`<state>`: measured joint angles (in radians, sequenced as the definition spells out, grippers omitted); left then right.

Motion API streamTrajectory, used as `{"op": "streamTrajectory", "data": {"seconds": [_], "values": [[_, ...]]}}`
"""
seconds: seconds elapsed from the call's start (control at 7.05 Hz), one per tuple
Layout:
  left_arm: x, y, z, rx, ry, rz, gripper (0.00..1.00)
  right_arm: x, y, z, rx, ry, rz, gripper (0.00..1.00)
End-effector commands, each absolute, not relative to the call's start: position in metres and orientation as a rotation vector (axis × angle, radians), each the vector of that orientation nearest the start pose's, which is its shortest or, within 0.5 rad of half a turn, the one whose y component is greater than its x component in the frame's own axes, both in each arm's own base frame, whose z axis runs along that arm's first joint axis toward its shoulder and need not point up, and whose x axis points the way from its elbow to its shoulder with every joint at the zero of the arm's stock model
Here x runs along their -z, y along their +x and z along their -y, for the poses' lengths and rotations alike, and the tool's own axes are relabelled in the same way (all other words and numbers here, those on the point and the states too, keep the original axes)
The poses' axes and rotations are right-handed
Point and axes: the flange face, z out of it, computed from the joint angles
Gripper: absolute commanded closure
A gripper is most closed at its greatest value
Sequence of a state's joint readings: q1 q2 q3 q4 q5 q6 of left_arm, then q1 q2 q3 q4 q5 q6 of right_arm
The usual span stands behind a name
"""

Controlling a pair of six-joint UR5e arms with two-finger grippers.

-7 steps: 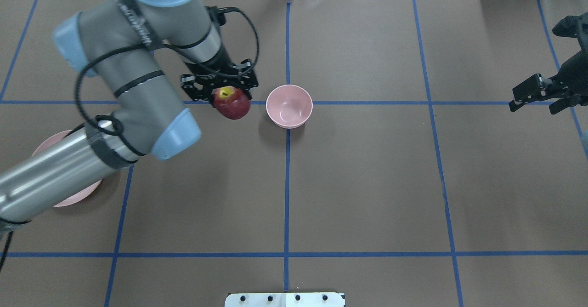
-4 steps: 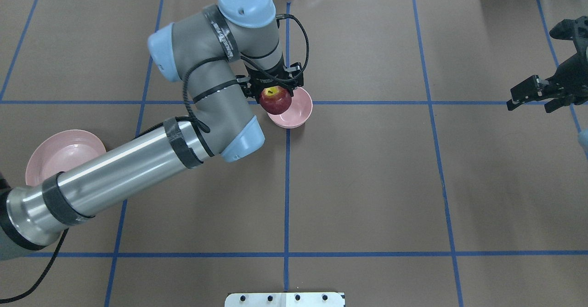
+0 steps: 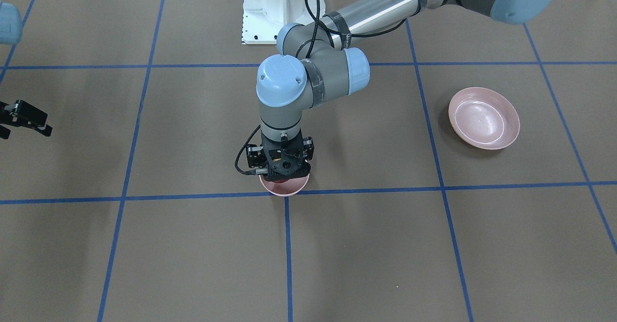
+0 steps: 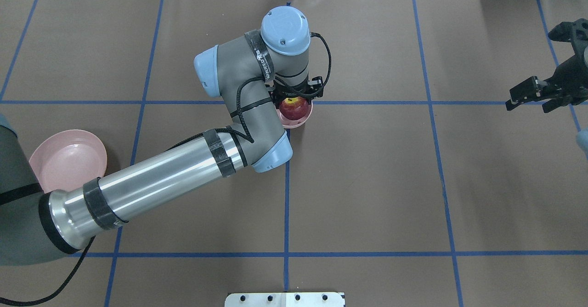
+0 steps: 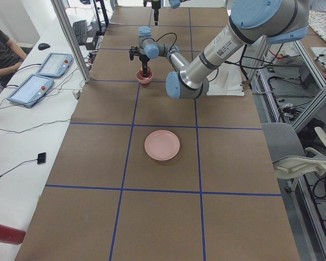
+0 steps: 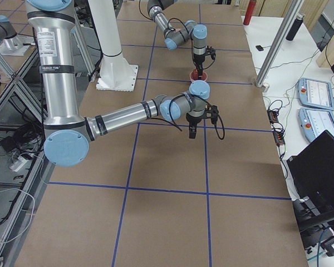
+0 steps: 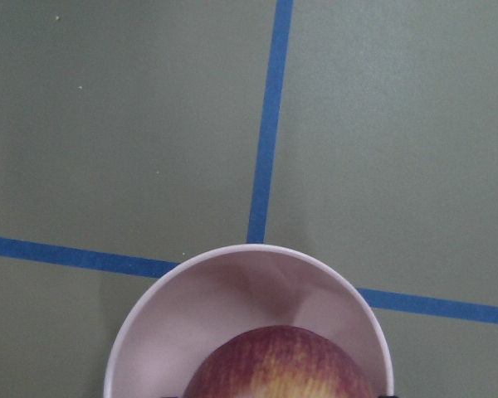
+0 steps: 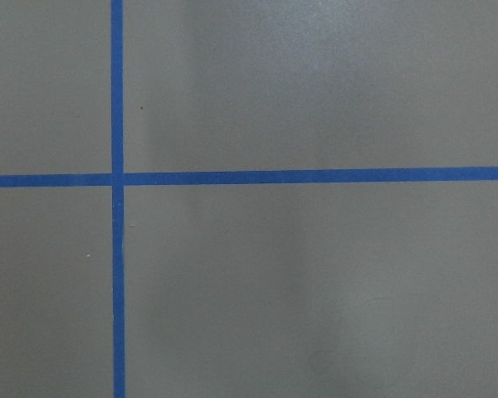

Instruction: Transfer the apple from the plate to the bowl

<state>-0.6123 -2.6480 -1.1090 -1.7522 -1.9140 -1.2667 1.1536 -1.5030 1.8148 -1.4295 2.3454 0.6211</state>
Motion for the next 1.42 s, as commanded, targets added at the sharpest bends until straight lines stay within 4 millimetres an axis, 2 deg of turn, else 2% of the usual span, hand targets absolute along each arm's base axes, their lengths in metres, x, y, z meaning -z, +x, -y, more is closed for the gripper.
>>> {"op": "streamTrajectory", "data": {"seconds": [0.0, 0.14, 0.28, 0.43, 0.57, 0.71, 0.85, 0.99, 1.13, 1.28], "values": [[-0.126, 0.619, 0.557, 0.137, 0.070, -0.859, 0.01, -0.488, -0.154, 0.505, -0.017, -0.007, 0.871, 0.00], [-0.116, 0.609, 0.556, 0.139, 0.081, -0.873, 0.01, -0.488, -0.154, 0.504, -0.016, -0.006, 0.872, 0.00], [-0.122, 0.577, 0.543, 0.148, 0.071, -0.854, 0.01, -0.489, -0.154, 0.505, -0.017, -0.009, 0.871, 0.00], [-0.157, 0.512, 0.503, 0.122, 0.083, -0.844, 0.01, -0.488, -0.155, 0.506, -0.013, -0.005, 0.872, 0.00], [-0.191, 0.438, 0.459, 0.002, 0.141, -0.816, 0.01, -0.489, -0.150, 0.507, -0.010, 0.007, 0.870, 0.00], [-0.220, 0.373, 0.440, -0.088, 0.193, -0.775, 0.01, -0.491, -0.134, 0.511, -0.015, 0.032, 0.860, 0.00], [-0.269, 0.314, 0.420, -0.093, 0.203, -0.746, 0.01, -0.506, -0.104, 0.513, 0.014, 0.064, 0.846, 0.00], [-0.329, 0.256, 0.417, -0.155, 0.193, -0.738, 0.01, -0.532, -0.074, 0.513, 0.061, 0.092, 0.831, 0.00], [-0.401, 0.186, 0.426, -0.237, 0.215, -0.742, 0.01, -0.556, -0.037, 0.502, 0.035, 0.096, 0.824, 0.00], [-0.450, 0.131, 0.446, -0.273, 0.230, -0.757, 0.01, -0.564, -0.022, 0.492, 0.028, 0.106, 0.825, 0.00]]}}
